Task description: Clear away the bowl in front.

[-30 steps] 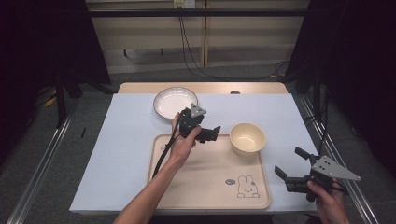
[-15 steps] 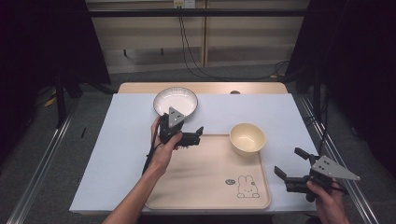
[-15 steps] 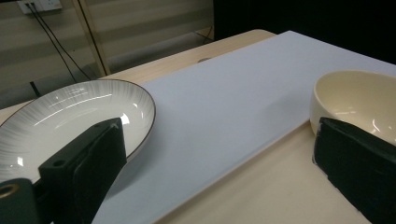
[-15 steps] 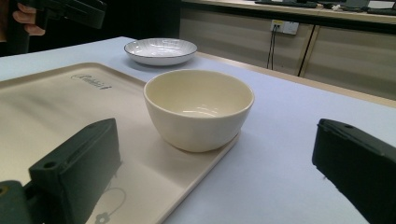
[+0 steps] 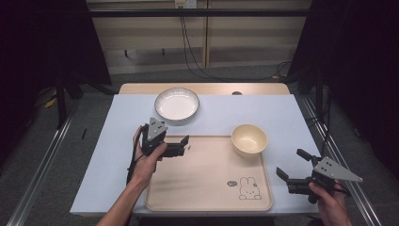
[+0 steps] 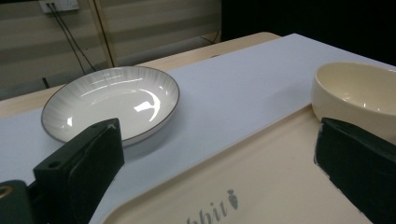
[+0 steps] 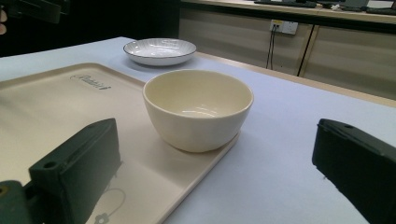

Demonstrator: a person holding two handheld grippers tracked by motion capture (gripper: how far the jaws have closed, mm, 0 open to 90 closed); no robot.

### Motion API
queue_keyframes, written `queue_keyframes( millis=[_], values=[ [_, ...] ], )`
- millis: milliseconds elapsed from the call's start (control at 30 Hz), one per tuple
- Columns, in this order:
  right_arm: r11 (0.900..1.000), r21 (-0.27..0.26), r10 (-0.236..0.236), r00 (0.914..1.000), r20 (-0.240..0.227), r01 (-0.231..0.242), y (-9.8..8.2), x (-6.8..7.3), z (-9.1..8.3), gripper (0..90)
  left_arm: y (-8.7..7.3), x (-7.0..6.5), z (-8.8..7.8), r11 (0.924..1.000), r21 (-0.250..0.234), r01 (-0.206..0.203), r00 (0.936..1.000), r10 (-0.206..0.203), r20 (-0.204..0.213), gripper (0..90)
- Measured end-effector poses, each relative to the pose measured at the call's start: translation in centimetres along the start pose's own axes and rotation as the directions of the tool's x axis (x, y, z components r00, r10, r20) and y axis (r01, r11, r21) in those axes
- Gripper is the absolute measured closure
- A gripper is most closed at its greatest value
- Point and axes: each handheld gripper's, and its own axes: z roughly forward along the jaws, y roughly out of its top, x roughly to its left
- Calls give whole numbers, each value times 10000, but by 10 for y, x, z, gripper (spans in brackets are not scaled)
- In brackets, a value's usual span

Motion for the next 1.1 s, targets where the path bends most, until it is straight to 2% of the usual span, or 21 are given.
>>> queue_keyframes(
  millis=[33, 133, 167, 200, 367, 467, 533, 567, 633, 733, 933, 1067, 1100],
  values=[
    [10000, -6, -4, 10000, -26, 4, 0, 0, 0, 7, -2, 2, -4, 10000, 28, -63, 10000, 64, -62, 15],
    [10000, 8, -3, 10000, 27, 3, 0, 0, 0, 7, -10, 7, -16, 9994, 100, -329, 9977, 335, -597, 17],
    [10000, 1, -23, 10000, 6, 23, 0, 0, 0, 7, -12, 9, -20, 9998, 3, -178, 9970, 177, -756, 19],
    [10000, 6, -13, 10000, 1, 13, 0, 0, 0, 7, -13, 11, -24, 9998, -7, -196, 9951, 195, -969, 19],
    [10000, -2, -28, 10000, -56, 28, 0, -1, 0, 7, -25, 19, -43, 9996, -253, 128, 9928, -157, -1189, 17],
    [10000, 22, -63, 10000, -41, 63, 0, -1, 1, 7, -35, 24, -55, 9994, -200, 272, 9904, -297, -1352, 17],
    [10000, 7, -37, 10000, -41, 37, 0, -1, 1, 7, -41, 27, -60, 9992, -176, 349, 9907, -369, -1307, 17],
    [10000, 12, -4, 10000, -47, 4, 0, 0, 1, 7, -43, 27, -64, 9991, -163, 400, 9889, -419, -1425, 16],
    [10000, 11, 10, 10000, -40, -10, 0, 0, 1, 7, -48, 28, -70, 9986, -170, 494, 9894, -513, -1361, 18],
    [10000, 14, 8, 10000, -19, -8, 0, 0, 1, 7, -52, 28, -81, 9983, -221, 531, 9869, -559, -1514, 17],
    [10000, 90, -30, 10000, 56, 29, 0, -1, 1, 7, -67, 28, -100, 9951, -356, 923, 9825, -968, -1590, 11],
    [9995, 299, -57, 9999, 94, 54, -1, -2, 2, 7, -70, 29, -107, 9952, -413, 889, 9830, -944, -1576, 8],
    [9994, 352, 8, 9999, 158, -14, -1, -2, 3, 6, -70, 29, -109, 9949, -520, 863, 9812, -940, -1686, 11]
  ],
)
